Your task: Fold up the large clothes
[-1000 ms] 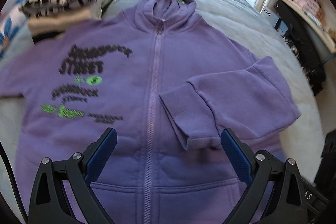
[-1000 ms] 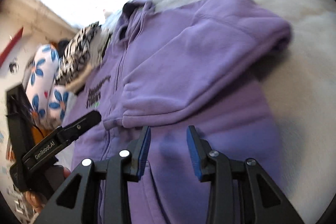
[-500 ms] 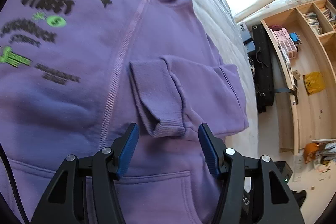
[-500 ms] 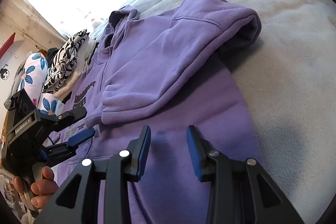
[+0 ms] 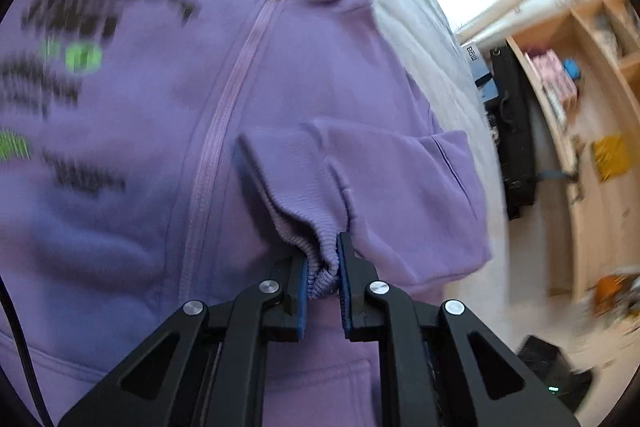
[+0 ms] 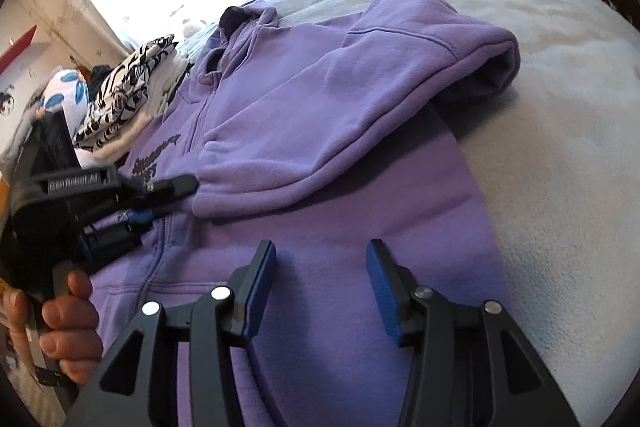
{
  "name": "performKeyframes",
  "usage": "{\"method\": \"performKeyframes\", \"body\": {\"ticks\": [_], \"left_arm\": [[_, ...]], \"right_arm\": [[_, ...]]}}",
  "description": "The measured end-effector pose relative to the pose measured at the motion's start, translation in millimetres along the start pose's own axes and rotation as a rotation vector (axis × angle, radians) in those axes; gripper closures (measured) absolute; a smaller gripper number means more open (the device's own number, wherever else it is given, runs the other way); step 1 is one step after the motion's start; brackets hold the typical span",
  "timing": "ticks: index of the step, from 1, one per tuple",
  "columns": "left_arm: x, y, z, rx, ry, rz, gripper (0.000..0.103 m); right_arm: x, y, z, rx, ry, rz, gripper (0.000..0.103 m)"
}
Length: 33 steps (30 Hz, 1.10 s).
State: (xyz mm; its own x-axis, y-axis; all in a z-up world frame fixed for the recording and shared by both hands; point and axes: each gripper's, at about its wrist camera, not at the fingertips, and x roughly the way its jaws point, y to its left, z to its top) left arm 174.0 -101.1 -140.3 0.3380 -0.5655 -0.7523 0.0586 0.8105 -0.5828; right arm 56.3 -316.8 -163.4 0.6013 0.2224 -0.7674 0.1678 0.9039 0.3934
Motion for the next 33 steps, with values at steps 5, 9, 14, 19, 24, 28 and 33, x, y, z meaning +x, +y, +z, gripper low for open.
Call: {"method": "performKeyframes", "body": {"ticks": [5, 9, 14, 19, 24, 28, 33], "left_arm": [[-6.3, -51.5, 7.3, 0.222, -0.042, 0.105, 0.094], [-17.5, -84.1, 17.5, 0.359, -0.113, 0.149, 0.096], [-56.9, -116.2, 47.3, 0.503, -0.263, 0.215, 0.096], [-106.4, -108.8, 85.7, 0.543, -0.451, 0.307, 0.096], [-111.9, -54.7, 119.4, 0.459, -0.42, 0.356, 0.096], [-88.5, -14.5, 123.6, 0.396, -0.334, 0.397, 0.096], [-72.8, -1.2, 109.6, 0.386, -0.296, 0.391, 0.096]], "right_arm": [[2.9, 11.6, -0.5, -0.082, 0.021, -0.054, 0.051], [3.3, 15.6, -1.5, -0.11, 0.026, -0.073, 0.05], [1.5, 14.3, 3.7, -0.1, 0.056, -0.058, 0.05], [-4.2, 7.3, 16.9, -0.091, 0.076, -0.064, 0.051], [-10.3, -10.1, 41.7, -0.062, 0.039, -0.127, 0.051], [0.0, -14.0, 62.1, -0.113, 0.013, -0.225, 0.051], [28.9, -15.5, 83.7, -0.189, 0.046, -0.302, 0.051]]}}
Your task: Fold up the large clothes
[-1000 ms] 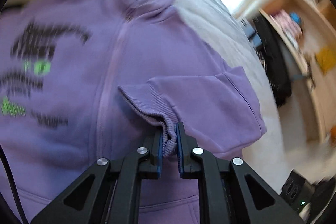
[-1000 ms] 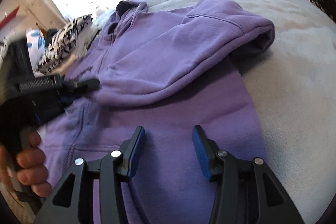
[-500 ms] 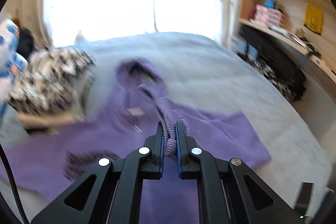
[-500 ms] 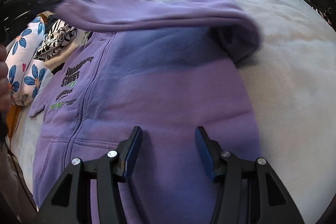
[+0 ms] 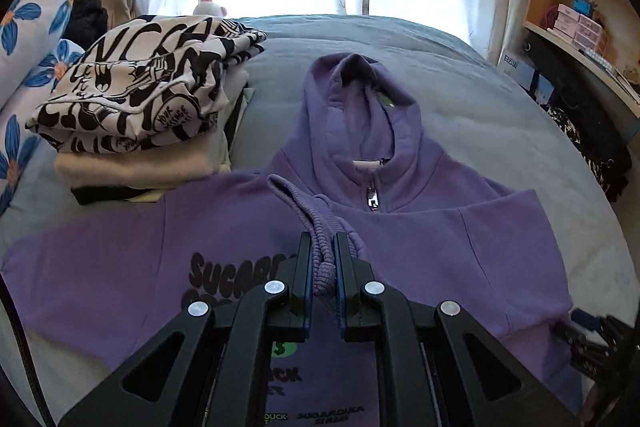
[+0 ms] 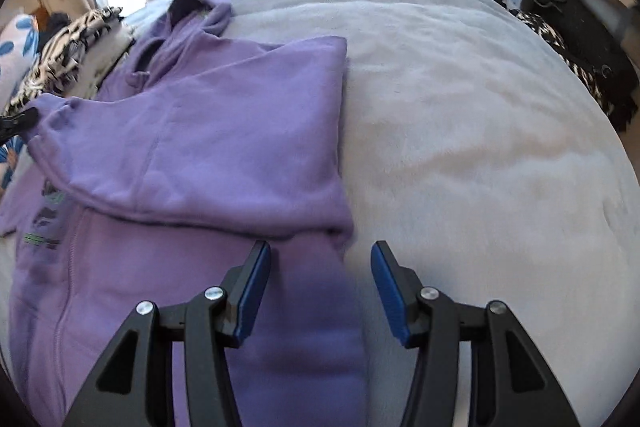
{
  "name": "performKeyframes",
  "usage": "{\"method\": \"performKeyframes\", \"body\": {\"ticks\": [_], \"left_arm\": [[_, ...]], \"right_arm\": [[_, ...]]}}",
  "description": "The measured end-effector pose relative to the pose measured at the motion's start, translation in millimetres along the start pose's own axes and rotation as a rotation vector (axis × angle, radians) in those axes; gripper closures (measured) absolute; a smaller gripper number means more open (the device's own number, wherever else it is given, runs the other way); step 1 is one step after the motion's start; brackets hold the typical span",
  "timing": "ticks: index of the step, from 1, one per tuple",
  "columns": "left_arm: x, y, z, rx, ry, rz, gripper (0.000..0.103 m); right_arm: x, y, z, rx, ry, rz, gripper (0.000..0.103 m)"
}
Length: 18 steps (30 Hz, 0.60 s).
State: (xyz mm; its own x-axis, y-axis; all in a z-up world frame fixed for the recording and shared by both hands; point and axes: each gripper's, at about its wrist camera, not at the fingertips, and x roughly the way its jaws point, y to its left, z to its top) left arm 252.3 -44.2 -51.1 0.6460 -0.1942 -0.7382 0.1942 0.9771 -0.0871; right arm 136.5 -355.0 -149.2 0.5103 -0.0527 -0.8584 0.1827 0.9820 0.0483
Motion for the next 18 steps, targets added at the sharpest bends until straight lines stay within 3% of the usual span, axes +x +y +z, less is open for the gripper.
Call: {"method": "performKeyframes", "body": {"ticks": [4, 6, 7, 11, 13, 16, 18], "left_arm": [[-6.7, -12.6, 6.6, 0.027, -0.02, -0.027, 0.096], [-12.5, -17.2, 12.7, 0.037, -0.044, -0.035, 0.096], [-15.5, -17.6, 15.6, 0.035, -0.058, -0.036, 0.096], [-15.0, -4.1, 15.6, -0.006, -0.081, -0.025, 0.096], [0.2, 8.0, 4.2, -0.022, -0.035, -0.002, 0.096], [39.9, 29.3, -23.1, -0.018, 0.113, 0.052, 0.094], [54.2, 43.9, -36.5, -0.049, 0.178, 0.029, 0.09]], "right_arm": [[13.8, -1.9, 13.2, -0.026, 0.019, -0.018, 0.051], [13.8, -4.5, 17.0, -0.022, 0.005, -0.005, 0.059], [11.9, -3.7, 18.5, -0.019, -0.005, 0.012, 0.074], [5.6, 1.5, 14.8, -0.028, -0.043, -0.004, 0.075], [11.2, 6.3, 9.7, -0.064, -0.012, -0.03, 0.074], [6.8, 6.2, 4.5, -0.095, 0.019, -0.02, 0.073], [-1.5, 1.2, 4.3, -0.092, 0.033, 0.024, 0.072]]}}
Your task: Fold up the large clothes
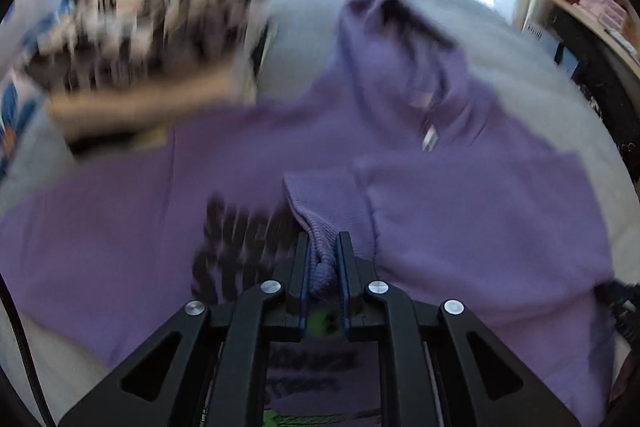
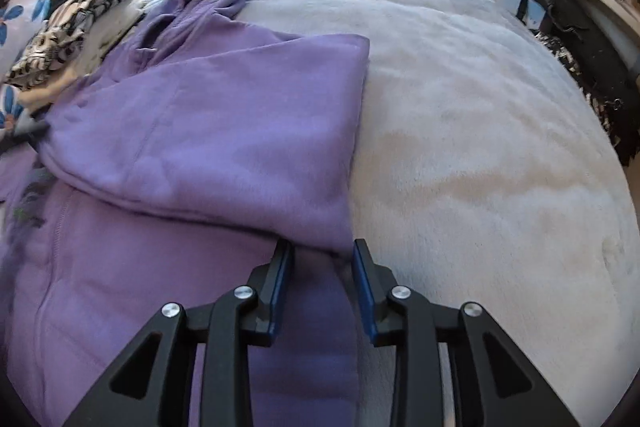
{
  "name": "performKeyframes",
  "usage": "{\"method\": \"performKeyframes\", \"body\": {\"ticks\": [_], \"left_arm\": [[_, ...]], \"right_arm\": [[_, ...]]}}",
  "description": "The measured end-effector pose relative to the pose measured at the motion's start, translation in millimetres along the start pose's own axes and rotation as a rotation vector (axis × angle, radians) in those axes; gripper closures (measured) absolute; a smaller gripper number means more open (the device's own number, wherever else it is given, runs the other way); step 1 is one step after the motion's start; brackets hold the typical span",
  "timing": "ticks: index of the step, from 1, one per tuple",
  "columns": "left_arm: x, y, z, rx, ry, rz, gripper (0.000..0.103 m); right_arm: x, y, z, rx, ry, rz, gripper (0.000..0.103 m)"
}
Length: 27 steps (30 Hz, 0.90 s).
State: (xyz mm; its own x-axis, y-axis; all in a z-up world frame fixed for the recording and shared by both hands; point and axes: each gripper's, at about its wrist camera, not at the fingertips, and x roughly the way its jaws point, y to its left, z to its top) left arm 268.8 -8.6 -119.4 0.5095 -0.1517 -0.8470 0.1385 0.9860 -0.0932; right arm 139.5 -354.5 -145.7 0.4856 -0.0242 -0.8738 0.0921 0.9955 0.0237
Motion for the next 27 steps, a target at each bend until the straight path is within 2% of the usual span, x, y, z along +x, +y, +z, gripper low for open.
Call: {"method": "performKeyframes", "body": {"ticks": [4, 5, 7, 9, 11, 13, 15, 17, 19, 21, 23, 24, 25, 26, 27], "left_arm": [[3.4, 28.2, -4.8, -0.109, 0.02, -0.049, 0.082], [2.1, 34.5, -2.9, -0.138, 0.016, -0.071, 0.081], [0.6, 44.4, 2.0, -0.19, 0.004, -0.102, 0.081], [2.5, 51.5, 7.8, -0.22, -0.001, -0.111, 0.081], [8.4, 51.2, 12.1, -0.216, 0.013, -0.111, 0.081], [21.7, 46.8, 16.4, -0.2, 0.059, -0.126, 0.081], [31.3, 40.0, 17.9, -0.194, 0.092, -0.12, 0.076], [33.9, 36.2, 17.9, -0.185, 0.09, -0.111, 0.076], [32.9, 31.9, 20.8, -0.169, 0.086, -0.139, 0.079], [27.3, 25.8, 23.9, -0.136, 0.07, -0.1, 0.095], [20.9, 16.5, 28.9, -0.083, 0.041, -0.079, 0.098], [17.5, 12.3, 32.8, -0.07, 0.026, -0.072, 0.099], [12.2, 9.6, 36.5, -0.056, 0.005, -0.058, 0.099], [5.0, 6.9, 41.7, -0.045, -0.031, -0.042, 0.099], [0.4, 6.3, 45.4, -0.043, -0.06, -0.03, 0.102]], "right_arm": [[-21.2, -16.8, 3.3, 0.059, -0.004, 0.168, 0.066], [-27.0, -21.1, 7.2, 0.081, -0.01, 0.207, 0.061], [-34.6, -27.7, 15.2, 0.123, -0.027, 0.25, 0.051], [-38.3, -34.9, 29.5, 0.174, -0.047, 0.286, 0.048], [-31.8, -39.9, 46.4, 0.215, -0.049, 0.265, 0.047], [-17.6, -42.5, 64.3, 0.241, -0.047, 0.227, 0.047], [4.4, -47.0, 83.3, 0.266, -0.029, 0.215, 0.047], [26.6, -52.6, 97.3, 0.288, -0.009, 0.209, 0.047], [47.5, -58.0, 105.9, 0.306, 0.011, 0.188, 0.047], [69.1, -61.5, 115.1, 0.328, 0.033, 0.173, 0.047], [85.2, -62.0, 120.4, 0.339, 0.048, 0.173, 0.048], [89.7, -60.4, 122.2, 0.334, 0.042, 0.165, 0.051], [90.2, -56.8, 123.6, 0.308, 0.03, 0.16, 0.072], [87.8, -50.2, 126.9, 0.263, 0.013, 0.161, 0.087], [81.4, -43.4, 129.1, 0.226, -0.012, 0.117, 0.087]]}}
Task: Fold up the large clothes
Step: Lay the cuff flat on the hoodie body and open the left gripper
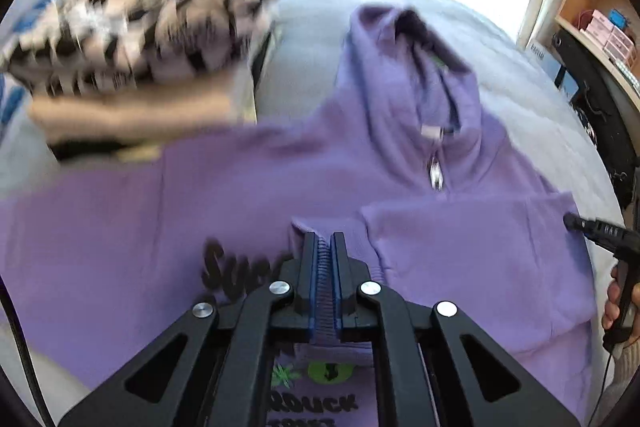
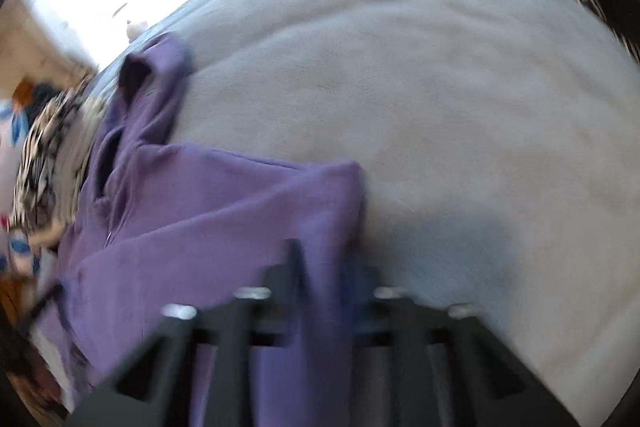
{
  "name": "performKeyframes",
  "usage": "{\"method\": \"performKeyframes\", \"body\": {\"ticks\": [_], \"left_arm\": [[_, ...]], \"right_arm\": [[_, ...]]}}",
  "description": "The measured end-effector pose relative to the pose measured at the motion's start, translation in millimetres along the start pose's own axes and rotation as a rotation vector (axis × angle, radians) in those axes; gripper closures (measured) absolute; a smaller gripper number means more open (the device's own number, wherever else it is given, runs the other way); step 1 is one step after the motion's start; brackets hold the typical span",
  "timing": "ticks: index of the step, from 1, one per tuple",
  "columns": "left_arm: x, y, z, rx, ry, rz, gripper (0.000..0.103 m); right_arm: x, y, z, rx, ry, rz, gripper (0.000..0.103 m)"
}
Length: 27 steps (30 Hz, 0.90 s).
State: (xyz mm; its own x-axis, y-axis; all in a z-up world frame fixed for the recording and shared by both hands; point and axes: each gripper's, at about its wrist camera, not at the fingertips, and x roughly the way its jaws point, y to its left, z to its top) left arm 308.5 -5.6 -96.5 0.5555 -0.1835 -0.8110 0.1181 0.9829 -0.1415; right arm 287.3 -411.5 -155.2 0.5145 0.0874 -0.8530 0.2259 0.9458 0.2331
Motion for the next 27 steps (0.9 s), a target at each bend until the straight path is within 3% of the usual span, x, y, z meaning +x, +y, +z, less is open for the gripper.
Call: {"method": "performKeyframes", "body": {"ticks": [2, 6, 8, 14, 18, 23, 27], "left_arm": [[-2.5, 1.3, 5.2, 0.003, -0.039, 0.041, 0.102], [32.8, 8.0, -3.1, 0.016, 0.081, 0.096, 0.102], [38.0, 11.9, -10.3, 0.021, 0.097, 0.118, 0.101], [-1.5, 8.2, -16.0, 0.026, 0.008, 0.095, 0.097], [-25.6, -27.1, -21.1, 0.057, -0.023, 0.005, 0.086], [-20.2, -69.8, -36.4, 0.026, 0.048, -0.123, 0.07], [6.3, -84.1, -54.6, 0.021, 0.125, -0.087, 0.07]], "right_arm": [[-6.7, 6.9, 0.0, -0.033, -0.059, -0.052, 0.088], [9.2, -2.3, -8.2, 0.001, -0.029, -0.086, 0.084], [2.2, -1.2, -7.0, 0.013, -0.022, -0.093, 0.076], [-48.2, 14.5, -22.5, -0.064, -0.083, -0.115, 0.075], [-62.8, 47.0, -52.3, -0.139, -0.065, -0.044, 0.075], [-67.5, 93.9, -87.4, -0.22, -0.041, 0.024, 0.075], [-54.6, 120.7, -113.9, -0.295, 0.001, 0.031, 0.075]]}}
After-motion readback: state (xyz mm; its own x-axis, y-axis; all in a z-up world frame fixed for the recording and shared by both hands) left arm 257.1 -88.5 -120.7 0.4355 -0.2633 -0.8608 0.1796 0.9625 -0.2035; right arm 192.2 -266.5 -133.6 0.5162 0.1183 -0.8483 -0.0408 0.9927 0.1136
